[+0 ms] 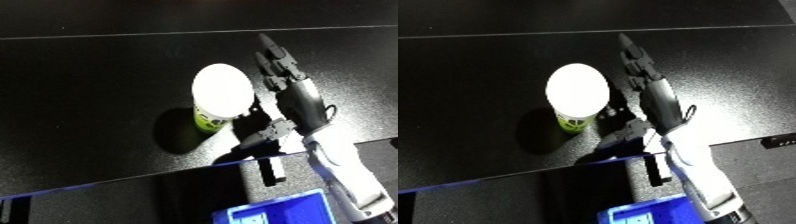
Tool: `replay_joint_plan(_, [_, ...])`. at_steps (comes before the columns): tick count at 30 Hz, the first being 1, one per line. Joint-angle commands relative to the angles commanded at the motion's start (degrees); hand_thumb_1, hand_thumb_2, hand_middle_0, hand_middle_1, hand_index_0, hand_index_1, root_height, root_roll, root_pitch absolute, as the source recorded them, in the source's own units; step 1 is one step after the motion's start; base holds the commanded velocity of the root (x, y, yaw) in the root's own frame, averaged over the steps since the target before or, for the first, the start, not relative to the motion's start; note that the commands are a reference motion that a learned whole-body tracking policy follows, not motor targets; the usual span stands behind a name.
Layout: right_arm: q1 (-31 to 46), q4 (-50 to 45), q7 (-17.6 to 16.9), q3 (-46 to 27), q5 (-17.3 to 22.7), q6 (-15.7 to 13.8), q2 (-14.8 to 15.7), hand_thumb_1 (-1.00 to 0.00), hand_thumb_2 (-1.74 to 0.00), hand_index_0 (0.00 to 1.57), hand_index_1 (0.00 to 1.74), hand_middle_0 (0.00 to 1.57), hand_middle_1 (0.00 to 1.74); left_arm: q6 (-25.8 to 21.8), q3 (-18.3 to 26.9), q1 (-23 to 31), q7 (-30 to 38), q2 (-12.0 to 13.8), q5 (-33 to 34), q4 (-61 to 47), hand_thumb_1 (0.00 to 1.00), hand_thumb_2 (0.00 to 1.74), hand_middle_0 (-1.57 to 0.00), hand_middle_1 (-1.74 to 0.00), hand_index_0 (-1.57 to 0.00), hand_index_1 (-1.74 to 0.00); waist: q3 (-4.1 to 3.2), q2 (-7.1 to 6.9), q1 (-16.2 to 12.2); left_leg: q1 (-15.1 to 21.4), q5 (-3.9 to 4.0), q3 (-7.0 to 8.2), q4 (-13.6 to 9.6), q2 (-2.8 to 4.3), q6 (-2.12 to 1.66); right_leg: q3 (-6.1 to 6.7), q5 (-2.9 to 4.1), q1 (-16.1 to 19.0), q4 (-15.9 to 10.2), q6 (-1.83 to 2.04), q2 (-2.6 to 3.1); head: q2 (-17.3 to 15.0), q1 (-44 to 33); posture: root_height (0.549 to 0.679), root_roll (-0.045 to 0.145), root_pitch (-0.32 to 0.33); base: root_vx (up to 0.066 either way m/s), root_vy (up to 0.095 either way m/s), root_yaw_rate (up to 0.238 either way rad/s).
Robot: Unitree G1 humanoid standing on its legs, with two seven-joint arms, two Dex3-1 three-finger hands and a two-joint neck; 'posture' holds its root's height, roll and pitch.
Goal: Pick up the object and place it into the box
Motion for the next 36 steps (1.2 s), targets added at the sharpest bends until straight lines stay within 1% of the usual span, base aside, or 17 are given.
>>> replay_joint_plan(5, [-1.91,0.91,1.75,2.3,1.06,2.35,0.88,0.0,0.0,0.0,0.0,0.0,0.0,0.72,-0.43,-0.57,0.3,-0.04,0.19,-0.47,0.0,0.0,0.0,0.0,0.0,0.0,0.08,0.14,0.34,0.13,0.14,-0.04,-0.19,-0.07,-0.06,-0.03,-0.02,0.07,-0.04,-0.05,-0.14,-0.09,0.94,0.623,0.063,-0.029,0.0,-0.001,0.028])
replay_joint_plan(12, [-4.05,0.43,2.97,4.09,1.84,3.19,2.64,-0.35,-0.61,0.55,0.61,0.55,0.61,0.94,-0.75,-0.97,0.26,-0.26,0.16,-0.41,0.0,0.0,0.0,0.0,0.0,0.0,0.18,0.42,0.56,0.29,0.37,0.02,-0.6,-0.23,-0.22,0.13,0.01,-0.08,-0.04,0.0,-0.23,-0.03,1.66,0.623,0.066,-0.029,-0.005,0.011,0.02])
replay_joint_plan(18, [-4.18,-1.25,2.78,4.33,1.82,4.08,3.53,-0.65,-1.13,1.02,1.13,1.02,1.13,1.49,-0.84,-1.26,0.44,-0.56,0.15,-0.76,0.0,0.0,0.0,0.0,0.0,0.0,0.12,0.39,0.54,0.38,0.56,0.11,-1.01,-0.33,-0.31,0.19,0.11,-0.14,-0.28,0.11,-0.17,0.3,1.75,0.624,0.068,-0.026,-0.01,0.007,0.015])
replay_joint_plan(22, [-4.17,-1.93,2.08,4.33,2.04,4.82,3.81,-0.85,-1.48,1.33,1.48,1.33,1.48,1.53,-1.0,-1.28,0.55,-0.7,0.15,-0.98,0.0,0.0,0.0,0.0,0.0,0.0,0.18,0.36,0.53,0.37,0.61,0.16,-1.05,-0.25,-0.35,0.26,0.21,-0.24,-0.33,0.16,-0.17,0.49,1.94,0.624,0.069,-0.025,-0.019,0.001,0.018])
replay_joint_plan(26, [-3.83,-2.2,1.46,4.17,2.67,5.2,3.86,-0.85,-1.48,1.33,1.48,1.33,1.48,1.51,-1.02,-1.32,0.68,-0.74,0.09,-1.01,0.0,0.0,0.0,0.0,0.0,0.0,0.2,0.33,0.45,0.41,0.76,0.21,-1.27,-0.17,-0.43,0.3,0.32,-0.26,-0.5,0.21,-0.14,0.85,1.95,0.624,0.069,-0.024,-0.017,-0.002,0.0])
replay_joint_plan(30, [-3.1,-3.04,1.81,3.58,3.56,4.23,3.72,-0.85,-1.48,1.33,1.48,1.33,1.48,1.12,-0.69,-1.23,0.65,-0.79,-0.01,-0.7,0.0,0.0,0.0,0.0,0.0,0.0,0.17,0.3,0.2,0.59,1.03,0.39,-1.91,-0.11,-0.56,0.39,0.48,-0.27,-0.87,0.28,0.0,1.42,2.48,0.625,0.068,-0.02,-0.021,0.006,-0.019])
replay_joint_plan(36, [0.33,-7.82,0.47,0.75,5.52,1.68,3.47,-0.85,-1.48,1.33,1.48,1.33,1.48,1.11,0.4,-0.72,0.94,-0.88,-1.0,-0.65,0.0,0.0,0.0,0.0,0.0,0.0,0.24,0.08,-1.1,0.54,1.1,1.0,-2.45,0.25,-0.79,0.85,0.97,-0.72,-1.52,0.69,0.59,3.05,6.5,0.626,0.067,-0.009,-0.035,0.032,-0.088])
